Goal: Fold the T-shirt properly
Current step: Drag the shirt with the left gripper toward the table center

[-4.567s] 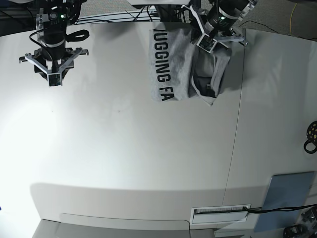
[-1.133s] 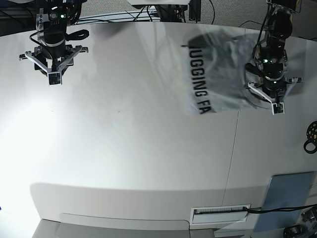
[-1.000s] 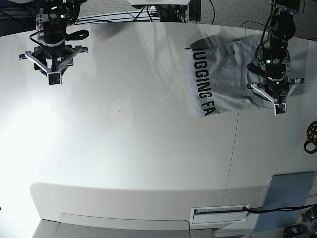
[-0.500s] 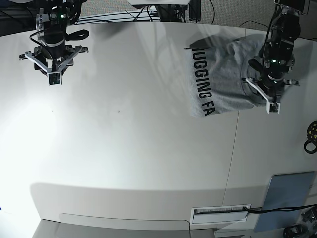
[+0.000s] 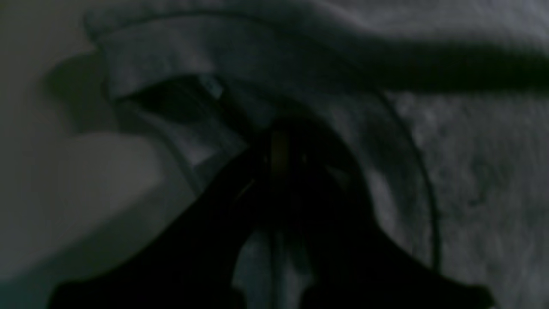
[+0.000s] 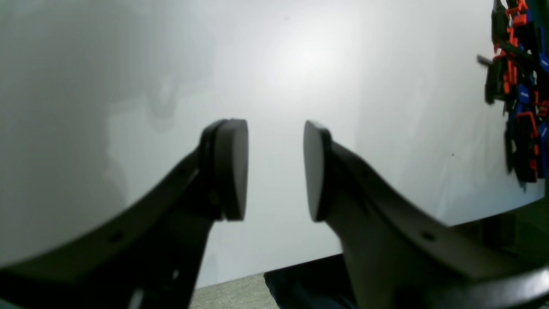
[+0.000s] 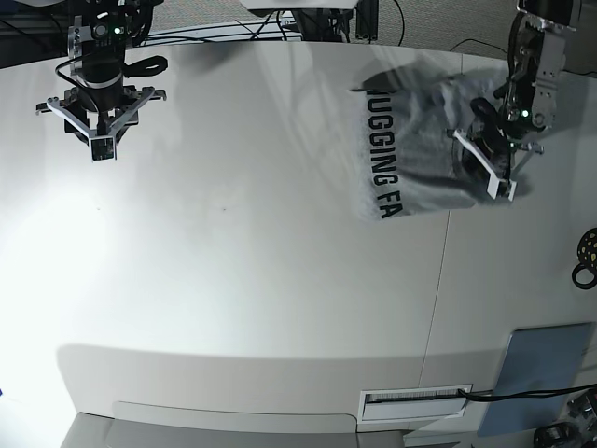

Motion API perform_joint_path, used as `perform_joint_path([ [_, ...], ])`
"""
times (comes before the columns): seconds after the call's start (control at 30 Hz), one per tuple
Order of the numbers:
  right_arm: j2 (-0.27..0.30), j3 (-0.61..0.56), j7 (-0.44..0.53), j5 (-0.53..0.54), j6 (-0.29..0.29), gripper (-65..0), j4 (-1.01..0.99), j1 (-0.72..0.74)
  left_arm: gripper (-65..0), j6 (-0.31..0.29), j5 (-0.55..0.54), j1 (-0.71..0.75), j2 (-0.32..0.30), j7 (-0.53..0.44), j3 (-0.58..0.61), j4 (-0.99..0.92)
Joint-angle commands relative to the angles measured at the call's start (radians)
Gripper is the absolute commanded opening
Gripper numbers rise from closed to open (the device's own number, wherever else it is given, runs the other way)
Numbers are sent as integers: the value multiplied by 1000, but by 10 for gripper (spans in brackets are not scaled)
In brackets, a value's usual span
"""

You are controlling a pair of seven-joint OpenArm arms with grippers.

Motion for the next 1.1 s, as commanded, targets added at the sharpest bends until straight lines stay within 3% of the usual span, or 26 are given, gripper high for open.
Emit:
perform_joint_path([
  [0.0,5,5,24,-6,-6,-432,17,0,-650,-42,-23,-26,-9,2,-2,-20],
  [0.13,5,5,31,-3,44,-432,17,0,-650,-264,-94,-118,-8,-14,34,-114],
  [0.23,5,5,38,50,56,-432,17,0,-650,-352,-127,-176,-3,-16,94,-145],
  [0.43,5,5,74,132,71,-432,17,0,-650,-342,-95,-275,51,-16,274,-145],
  [0.67,5,5,74,132,71,-432,17,0,-650,-216,-58,-394,144,-16,422,-145],
  [0.73,5,5,74,132,71,-432,17,0,-650,-211,-64,-423,155,-10,428,-145],
  [0.83,5,5,76,132,71,-432,17,0,-650,-204,-117,-454,149,30,424,-138],
  [1.07,5,5,153,135,71,-432,17,1,-650,-101,-127,-433,56,70,417,-26],
])
